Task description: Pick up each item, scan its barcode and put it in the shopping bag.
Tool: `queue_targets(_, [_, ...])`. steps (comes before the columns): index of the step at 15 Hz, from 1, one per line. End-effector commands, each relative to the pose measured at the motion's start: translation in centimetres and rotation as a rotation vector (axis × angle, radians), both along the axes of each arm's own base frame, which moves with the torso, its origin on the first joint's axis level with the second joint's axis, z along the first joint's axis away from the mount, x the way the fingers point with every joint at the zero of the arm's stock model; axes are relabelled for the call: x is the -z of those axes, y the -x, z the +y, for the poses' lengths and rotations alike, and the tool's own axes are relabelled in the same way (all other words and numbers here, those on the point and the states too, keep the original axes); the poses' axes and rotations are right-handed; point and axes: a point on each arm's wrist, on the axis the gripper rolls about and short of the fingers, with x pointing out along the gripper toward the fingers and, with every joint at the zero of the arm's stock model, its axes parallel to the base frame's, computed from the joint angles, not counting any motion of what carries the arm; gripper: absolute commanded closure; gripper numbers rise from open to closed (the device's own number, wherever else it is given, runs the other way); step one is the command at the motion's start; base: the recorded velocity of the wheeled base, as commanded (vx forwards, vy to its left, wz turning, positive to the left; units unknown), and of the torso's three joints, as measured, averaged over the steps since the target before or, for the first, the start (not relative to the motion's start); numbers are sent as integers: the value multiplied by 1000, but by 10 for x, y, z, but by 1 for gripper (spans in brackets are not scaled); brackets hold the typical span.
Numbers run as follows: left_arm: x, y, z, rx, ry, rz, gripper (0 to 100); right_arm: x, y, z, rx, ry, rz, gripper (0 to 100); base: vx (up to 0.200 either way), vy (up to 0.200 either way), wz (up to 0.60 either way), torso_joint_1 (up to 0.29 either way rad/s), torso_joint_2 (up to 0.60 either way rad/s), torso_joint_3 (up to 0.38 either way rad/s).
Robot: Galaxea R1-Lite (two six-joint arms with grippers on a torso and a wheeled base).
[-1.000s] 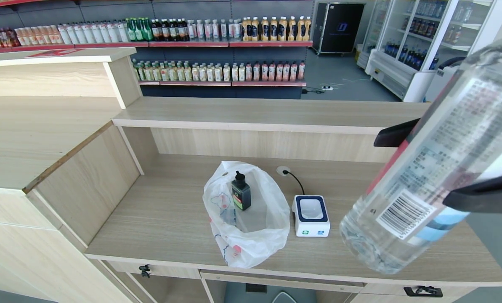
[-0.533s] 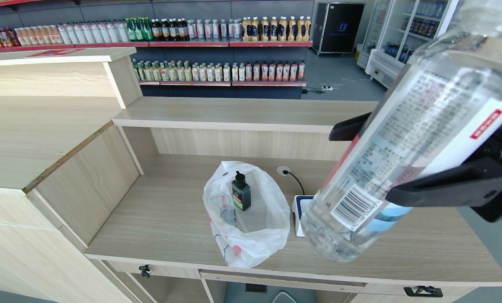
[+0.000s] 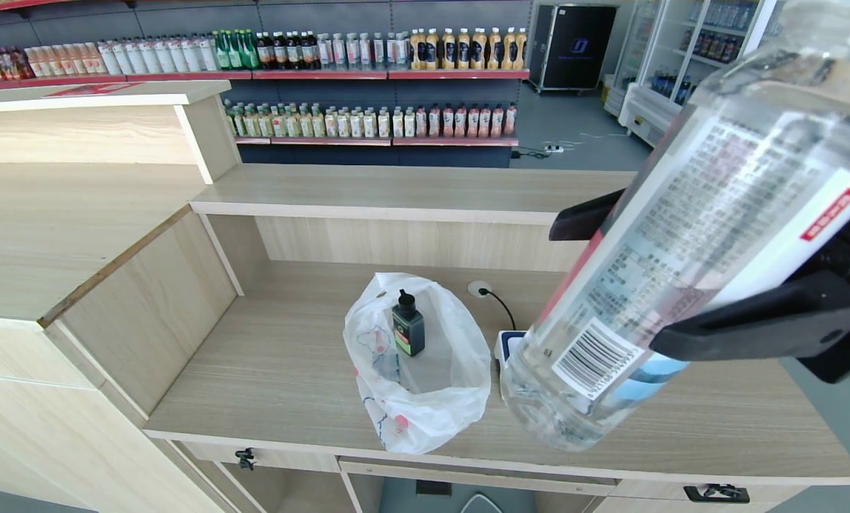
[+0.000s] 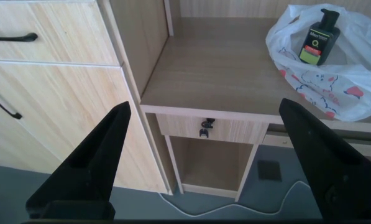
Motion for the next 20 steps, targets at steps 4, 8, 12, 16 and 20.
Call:
queue_targets(4, [0, 0, 0, 0, 0, 0, 0, -10, 11, -17, 36, -12, -22, 100, 0, 0, 0, 0, 0, 0])
queue_targets(8, [0, 0, 0, 0, 0, 0, 0, -8, 9, -20, 47, -12, -24, 100, 0, 0, 0, 0, 0, 0])
queue_targets(12, [0, 0, 0, -2, 0, 0, 0, -9, 10, -21, 52, -13, -25, 100, 0, 0, 0, 0, 0, 0])
queue_targets(16, [0, 0, 0, -2, 0, 0, 0, -7, 14, -23, 52, -11, -24, 100, 0, 0, 0, 0, 0, 0])
queue_targets(20, [0, 0, 0, -2, 0, 0, 0, -6, 14, -27, 66, -13, -30, 100, 0, 0, 0, 0, 0, 0])
